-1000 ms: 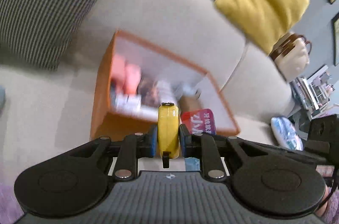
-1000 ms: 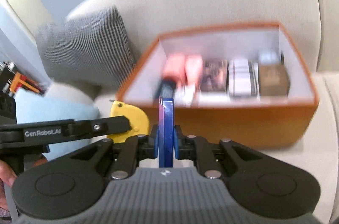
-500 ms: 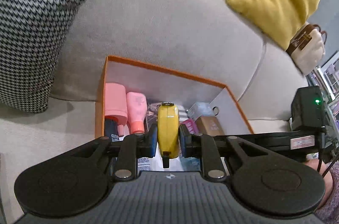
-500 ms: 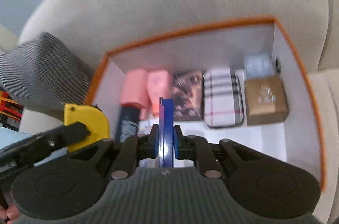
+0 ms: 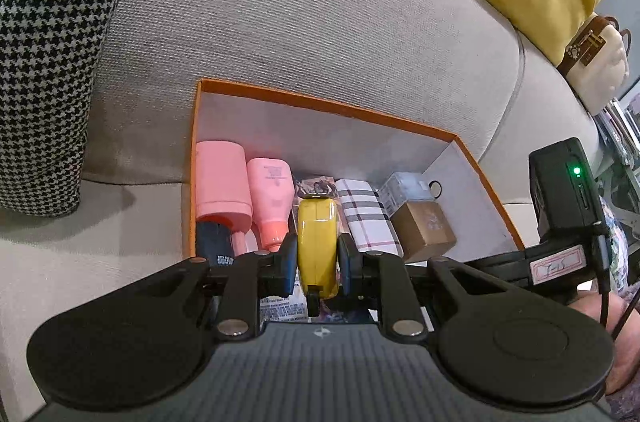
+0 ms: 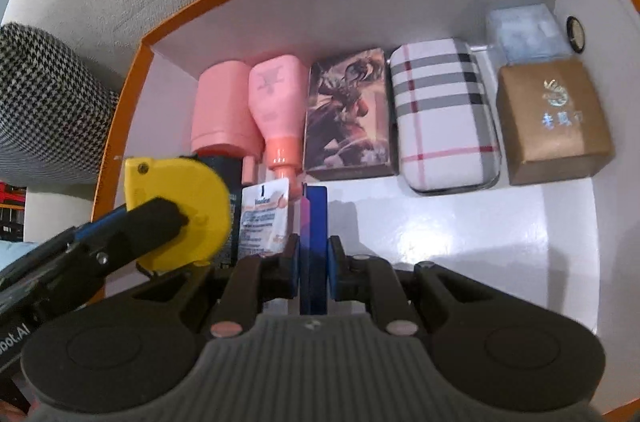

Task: Organize rigid objects
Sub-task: 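Carry the tin and tape measure into the orange shoebox, then lower both items in front of the bottles and open both grippers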

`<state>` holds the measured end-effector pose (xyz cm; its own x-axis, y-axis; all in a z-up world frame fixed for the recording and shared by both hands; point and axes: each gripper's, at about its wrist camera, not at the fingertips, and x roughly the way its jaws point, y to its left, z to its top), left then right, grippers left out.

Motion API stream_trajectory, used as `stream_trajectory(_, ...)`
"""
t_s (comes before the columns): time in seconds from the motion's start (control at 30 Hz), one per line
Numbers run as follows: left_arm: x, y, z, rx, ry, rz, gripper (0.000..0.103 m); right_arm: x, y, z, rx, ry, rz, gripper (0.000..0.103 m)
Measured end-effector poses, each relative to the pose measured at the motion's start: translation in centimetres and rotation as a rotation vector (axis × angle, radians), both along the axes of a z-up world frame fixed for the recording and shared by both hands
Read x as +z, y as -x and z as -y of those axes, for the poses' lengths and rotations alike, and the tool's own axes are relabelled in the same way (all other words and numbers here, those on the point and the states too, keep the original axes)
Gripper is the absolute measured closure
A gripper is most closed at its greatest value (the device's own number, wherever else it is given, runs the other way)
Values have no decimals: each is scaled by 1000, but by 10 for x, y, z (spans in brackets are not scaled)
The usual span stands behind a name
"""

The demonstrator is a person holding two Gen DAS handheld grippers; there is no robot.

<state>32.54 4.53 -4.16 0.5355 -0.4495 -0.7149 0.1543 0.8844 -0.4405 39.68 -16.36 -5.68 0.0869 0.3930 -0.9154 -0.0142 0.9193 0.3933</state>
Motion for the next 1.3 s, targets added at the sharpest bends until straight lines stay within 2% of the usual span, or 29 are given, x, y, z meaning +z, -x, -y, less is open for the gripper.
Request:
stream_trajectory(0.2, -1, -1, 0, -5, 7, 1, 80, -5, -2, -7, 34, 70, -46, 85)
stream_trajectory(0.4, 0, 2, -2, -7, 10, 5, 80, -4, -3, -6, 66, 141, -49, 79)
stream_trajectory(0.53, 1, 3, -3, -10, 12, 6, 80, -11, -1, -2, 54, 141, -93, 78)
stream_trajectory(0.67, 1, 5, -4, 0, 6, 4, 80, -17, 3, -1, 58, 118, -92, 81)
stream_trajectory(0.87, 1, 4, -3, 3, -10, -2, 80, -16, 10, -14, 132, 116, -42, 85)
stream_trajectory(1.0, 3, 1, -1, -9, -7, -11, 80, -13, 13, -8, 104, 105, -32, 81)
stream_trajectory(1.1, 2, -3, 6, -28, 35, -45, 80, 5, 16, 2, 88, 115, 30, 81)
stream_trajectory(1.2, -4, -11, 18, -47, 67, -105, 80, 21, 17, 19, 75, 155, 110, 80)
stream_trajectory(1.3, -13, -22, 35, -67, 87, -168, 80, 32, 13, 38, 67, 168, 153, 80)
